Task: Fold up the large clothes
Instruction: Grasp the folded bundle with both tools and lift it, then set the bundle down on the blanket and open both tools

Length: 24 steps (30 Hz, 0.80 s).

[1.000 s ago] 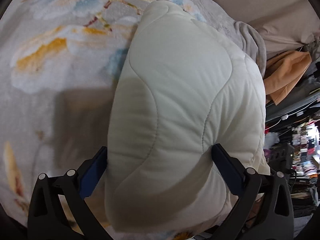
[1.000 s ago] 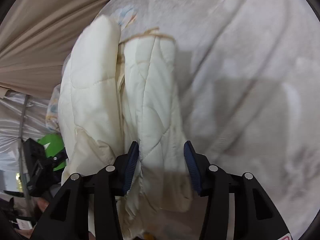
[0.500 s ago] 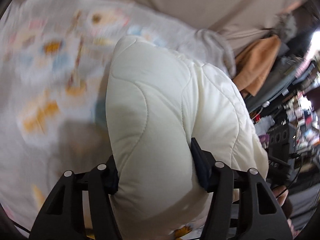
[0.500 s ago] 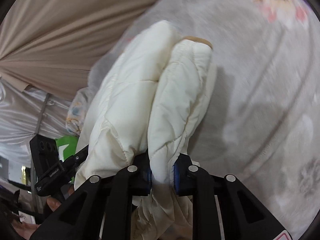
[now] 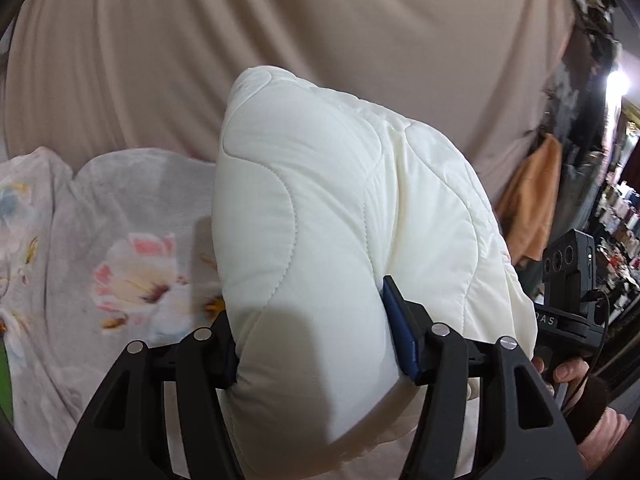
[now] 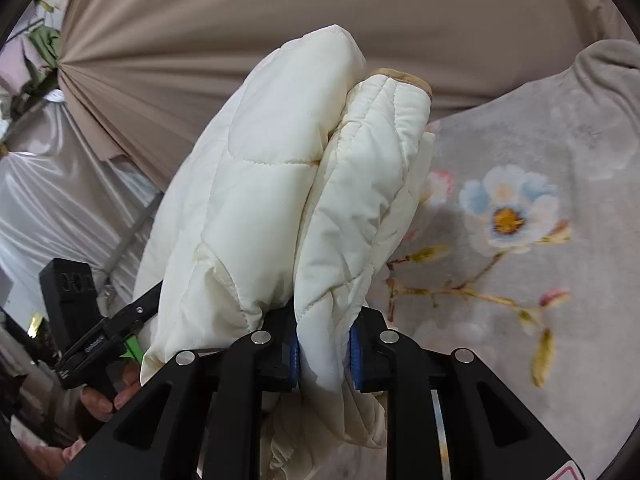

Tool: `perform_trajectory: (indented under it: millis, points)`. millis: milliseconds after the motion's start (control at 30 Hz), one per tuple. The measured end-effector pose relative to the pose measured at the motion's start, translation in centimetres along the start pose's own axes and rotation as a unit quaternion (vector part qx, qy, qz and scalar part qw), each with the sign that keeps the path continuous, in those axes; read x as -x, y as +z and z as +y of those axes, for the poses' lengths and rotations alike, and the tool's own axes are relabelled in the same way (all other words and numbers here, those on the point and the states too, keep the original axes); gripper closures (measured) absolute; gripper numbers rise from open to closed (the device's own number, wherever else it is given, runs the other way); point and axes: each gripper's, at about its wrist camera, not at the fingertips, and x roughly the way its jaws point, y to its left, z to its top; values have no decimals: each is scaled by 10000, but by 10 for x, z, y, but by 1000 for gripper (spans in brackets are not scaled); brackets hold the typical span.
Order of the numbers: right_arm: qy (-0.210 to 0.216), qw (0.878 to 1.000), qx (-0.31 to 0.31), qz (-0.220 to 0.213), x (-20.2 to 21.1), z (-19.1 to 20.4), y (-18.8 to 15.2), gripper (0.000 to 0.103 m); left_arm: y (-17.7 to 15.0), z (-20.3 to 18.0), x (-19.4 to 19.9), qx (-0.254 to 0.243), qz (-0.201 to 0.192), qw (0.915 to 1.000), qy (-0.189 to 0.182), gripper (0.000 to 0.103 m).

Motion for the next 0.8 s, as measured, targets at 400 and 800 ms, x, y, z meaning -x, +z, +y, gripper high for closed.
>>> perform_trajectory:
  millis: [400, 800]
  points:
    - [-726, 9885, -1023, 842, -183, -63, -60, 71, -88, 176, -127, 1183, 996, 9874, 336, 34]
    - [-1651, 9798, 959, 591, -118, 60, -62, 93, -79, 130, -52, 537, 615, 9916, 1001, 33]
